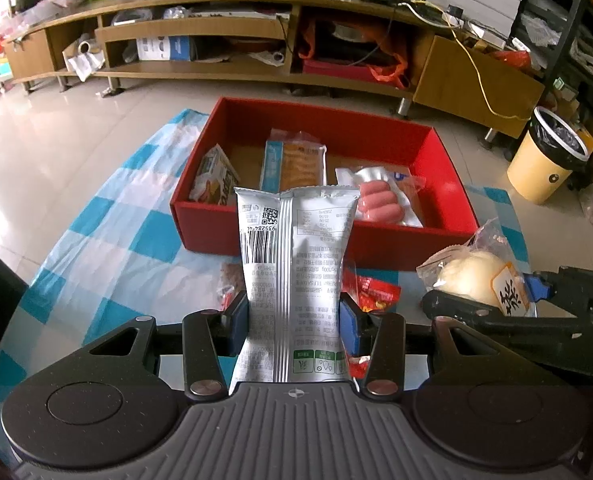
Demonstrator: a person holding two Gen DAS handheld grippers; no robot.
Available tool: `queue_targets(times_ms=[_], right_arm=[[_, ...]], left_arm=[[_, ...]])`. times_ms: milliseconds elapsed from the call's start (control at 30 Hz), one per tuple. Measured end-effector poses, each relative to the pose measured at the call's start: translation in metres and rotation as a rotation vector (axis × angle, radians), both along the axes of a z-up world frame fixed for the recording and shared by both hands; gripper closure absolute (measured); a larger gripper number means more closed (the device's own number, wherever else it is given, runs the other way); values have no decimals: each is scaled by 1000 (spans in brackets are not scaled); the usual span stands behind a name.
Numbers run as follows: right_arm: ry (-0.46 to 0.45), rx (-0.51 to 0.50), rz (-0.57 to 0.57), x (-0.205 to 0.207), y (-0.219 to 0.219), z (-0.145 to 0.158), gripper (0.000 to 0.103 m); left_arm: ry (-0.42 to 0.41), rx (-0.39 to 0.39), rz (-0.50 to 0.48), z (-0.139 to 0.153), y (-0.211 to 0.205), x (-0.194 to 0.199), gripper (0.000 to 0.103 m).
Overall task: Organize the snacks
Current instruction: 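Carry the white bar packet toward the red box while the right carries the bun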
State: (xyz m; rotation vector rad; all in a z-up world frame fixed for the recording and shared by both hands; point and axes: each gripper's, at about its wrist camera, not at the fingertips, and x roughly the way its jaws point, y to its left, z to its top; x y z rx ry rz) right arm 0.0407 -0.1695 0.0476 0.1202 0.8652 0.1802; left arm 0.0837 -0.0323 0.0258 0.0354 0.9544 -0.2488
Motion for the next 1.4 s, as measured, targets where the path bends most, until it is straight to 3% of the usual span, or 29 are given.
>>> queue_targets(times_ms=[800,1400], right_arm=[[-45,62,-84,54,-17,15,44],[-16,78,-136,101,-31,1,44]], left_arm=[[-58,13,12,13,-21,59,50],[-58,47,30,1,-35,105,49]])
